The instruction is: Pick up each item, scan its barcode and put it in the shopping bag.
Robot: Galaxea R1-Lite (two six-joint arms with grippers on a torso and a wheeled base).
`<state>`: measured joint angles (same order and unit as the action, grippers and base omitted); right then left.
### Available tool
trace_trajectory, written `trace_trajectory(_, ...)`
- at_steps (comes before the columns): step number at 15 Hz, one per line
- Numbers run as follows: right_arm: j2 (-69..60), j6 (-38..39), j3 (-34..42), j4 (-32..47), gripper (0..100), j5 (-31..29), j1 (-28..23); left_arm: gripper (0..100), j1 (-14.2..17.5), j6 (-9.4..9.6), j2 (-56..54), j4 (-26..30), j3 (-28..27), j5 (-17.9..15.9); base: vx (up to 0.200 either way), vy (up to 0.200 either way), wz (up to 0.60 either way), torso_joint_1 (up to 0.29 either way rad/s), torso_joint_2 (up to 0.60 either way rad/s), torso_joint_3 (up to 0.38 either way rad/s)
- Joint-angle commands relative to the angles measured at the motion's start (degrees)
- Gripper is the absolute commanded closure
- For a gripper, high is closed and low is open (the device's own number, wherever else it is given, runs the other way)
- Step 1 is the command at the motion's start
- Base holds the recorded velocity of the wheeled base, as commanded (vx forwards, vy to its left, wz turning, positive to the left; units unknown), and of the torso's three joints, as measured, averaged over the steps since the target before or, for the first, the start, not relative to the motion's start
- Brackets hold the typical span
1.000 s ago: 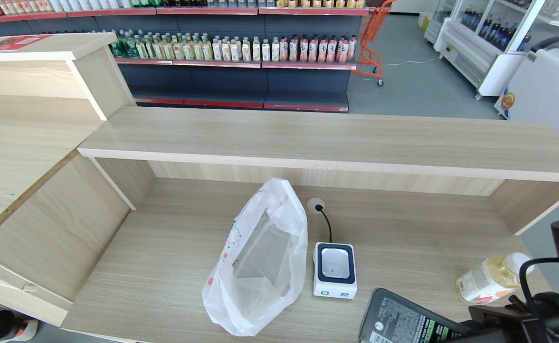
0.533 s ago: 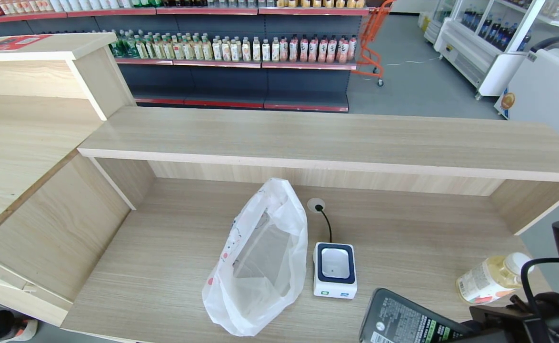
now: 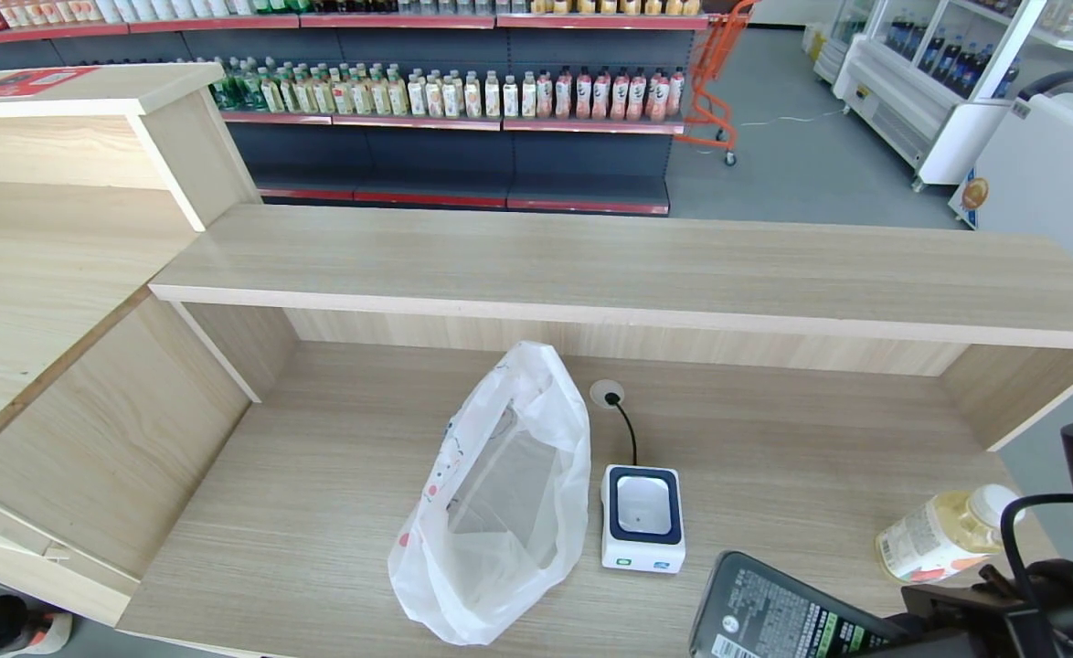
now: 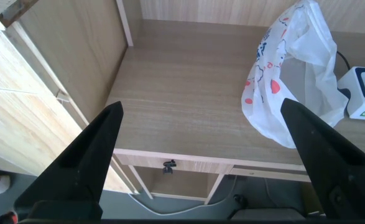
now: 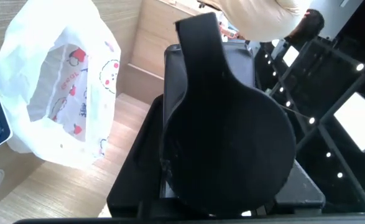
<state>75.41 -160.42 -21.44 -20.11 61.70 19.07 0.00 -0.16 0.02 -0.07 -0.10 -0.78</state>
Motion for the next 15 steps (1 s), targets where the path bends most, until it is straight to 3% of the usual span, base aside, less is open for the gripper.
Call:
trace_trajectory(1,0.09,-3.76,0.09,-0.01,100,0.00,0.01,0,0.00,-0.02,-0.02,-0.01,0.01,-0.01,0.000,0.000,0.00,0.000,0.00,0.000)
trace_trajectory(3,0.26,-2.45,-0.09,0.08,100,-0.17,-0.26,0,0.00,-0.02,-0.02,-0.01,0.01,-0.01,0.000,0.000,0.00,0.000,0.00,0.000)
trace_trajectory(4,0.61,4.41,-0.27,-0.01,100,-0.17,-1.93,0,0.00,-0.02,-0.02,-0.01,0.01,-0.01,0.000,0.000,0.00,0.000,0.00,0.000)
trace_trajectory(6,0.53,26.82,0.00,-0.28,100,-0.26,-8.78,0,0.00,-0.02,-0.02,-0.01,0.01,-0.01,0.000,0.000,0.00,0.000,0.00,0.000)
trace_trajectory(7,-0.18,32.54,0.00,-0.36,100,-0.52,-10.98,0,0.00,-0.02,-0.02,-0.01,0.01,-0.01,0.000,0.000,0.00,0.000,0.00,0.000)
trace_trajectory(8,-4.13,45.37,0.26,-0.63,100,-1.76,-21.61,0,0.00,-0.02,-0.02,-0.01,0.01,-0.01,0.000,0.000,0.00,0.000,0.00,0.000)
trace_trajectory(9,-5.01,56.09,2.28,1.75,100,-1.76,-27.15,0,0.00,-0.02,-0.02,-0.01,0.01,-0.01,0.000,0.000,0.00,0.000,0.00,0.000)
trace_trajectory(13,-3.25,100.04,0.70,2.71,100,-4.39,-27.59,0,0.00,-0.02,-0.02,-0.01,0.01,-0.01,0.000,0.000,0.00,0.000,0.00,0.000)
trace_trajectory(15,0.35,121.57,-0.18,2.62,100,-6.94,-25.13,0,0.00,-0.02,-0.02,-0.01,0.01,-0.01,0.000,0.000,0.00,0.000,0.00,0.000)
